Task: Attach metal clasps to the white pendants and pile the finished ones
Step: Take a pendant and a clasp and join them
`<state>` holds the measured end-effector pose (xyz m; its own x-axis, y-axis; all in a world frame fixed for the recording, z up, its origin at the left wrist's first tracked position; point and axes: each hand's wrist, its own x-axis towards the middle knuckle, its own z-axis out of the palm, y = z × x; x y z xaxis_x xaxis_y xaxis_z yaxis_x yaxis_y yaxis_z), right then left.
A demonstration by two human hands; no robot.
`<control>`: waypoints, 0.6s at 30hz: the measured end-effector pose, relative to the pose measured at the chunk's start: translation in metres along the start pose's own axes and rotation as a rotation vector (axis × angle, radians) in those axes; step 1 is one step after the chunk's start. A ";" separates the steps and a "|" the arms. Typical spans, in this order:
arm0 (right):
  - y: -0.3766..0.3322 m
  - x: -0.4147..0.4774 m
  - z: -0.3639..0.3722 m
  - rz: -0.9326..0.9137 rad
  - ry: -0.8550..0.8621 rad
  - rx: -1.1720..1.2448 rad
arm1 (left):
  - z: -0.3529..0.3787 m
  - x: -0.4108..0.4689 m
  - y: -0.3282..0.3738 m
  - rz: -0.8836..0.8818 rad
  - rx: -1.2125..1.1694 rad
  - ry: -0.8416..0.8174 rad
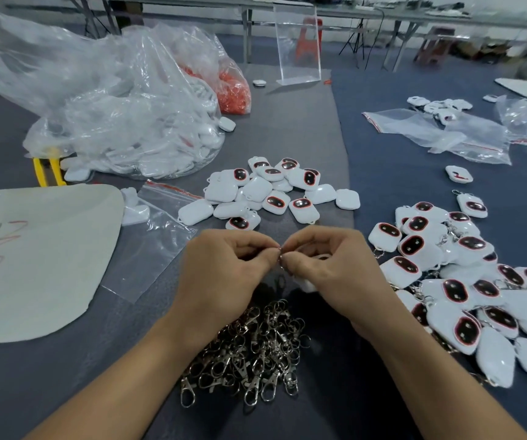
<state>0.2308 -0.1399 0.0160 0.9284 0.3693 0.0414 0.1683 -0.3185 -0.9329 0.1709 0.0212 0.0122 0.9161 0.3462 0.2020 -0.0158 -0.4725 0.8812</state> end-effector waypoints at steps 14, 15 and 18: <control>-0.010 -0.011 0.005 -0.206 0.186 -0.180 | 0.000 -0.001 0.000 0.118 -0.030 -0.010; -0.010 -0.012 0.005 -0.219 0.197 -0.191 | -0.001 -0.001 0.001 0.149 -0.025 0.010; -0.010 -0.014 0.006 -0.252 0.215 -0.190 | -0.003 -0.002 0.003 0.216 0.030 0.019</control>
<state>0.2144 -0.1365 0.0228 0.8948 0.2715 0.3544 0.4402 -0.4045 -0.8016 0.1676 0.0211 0.0156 0.8852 0.2489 0.3930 -0.1987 -0.5615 0.8032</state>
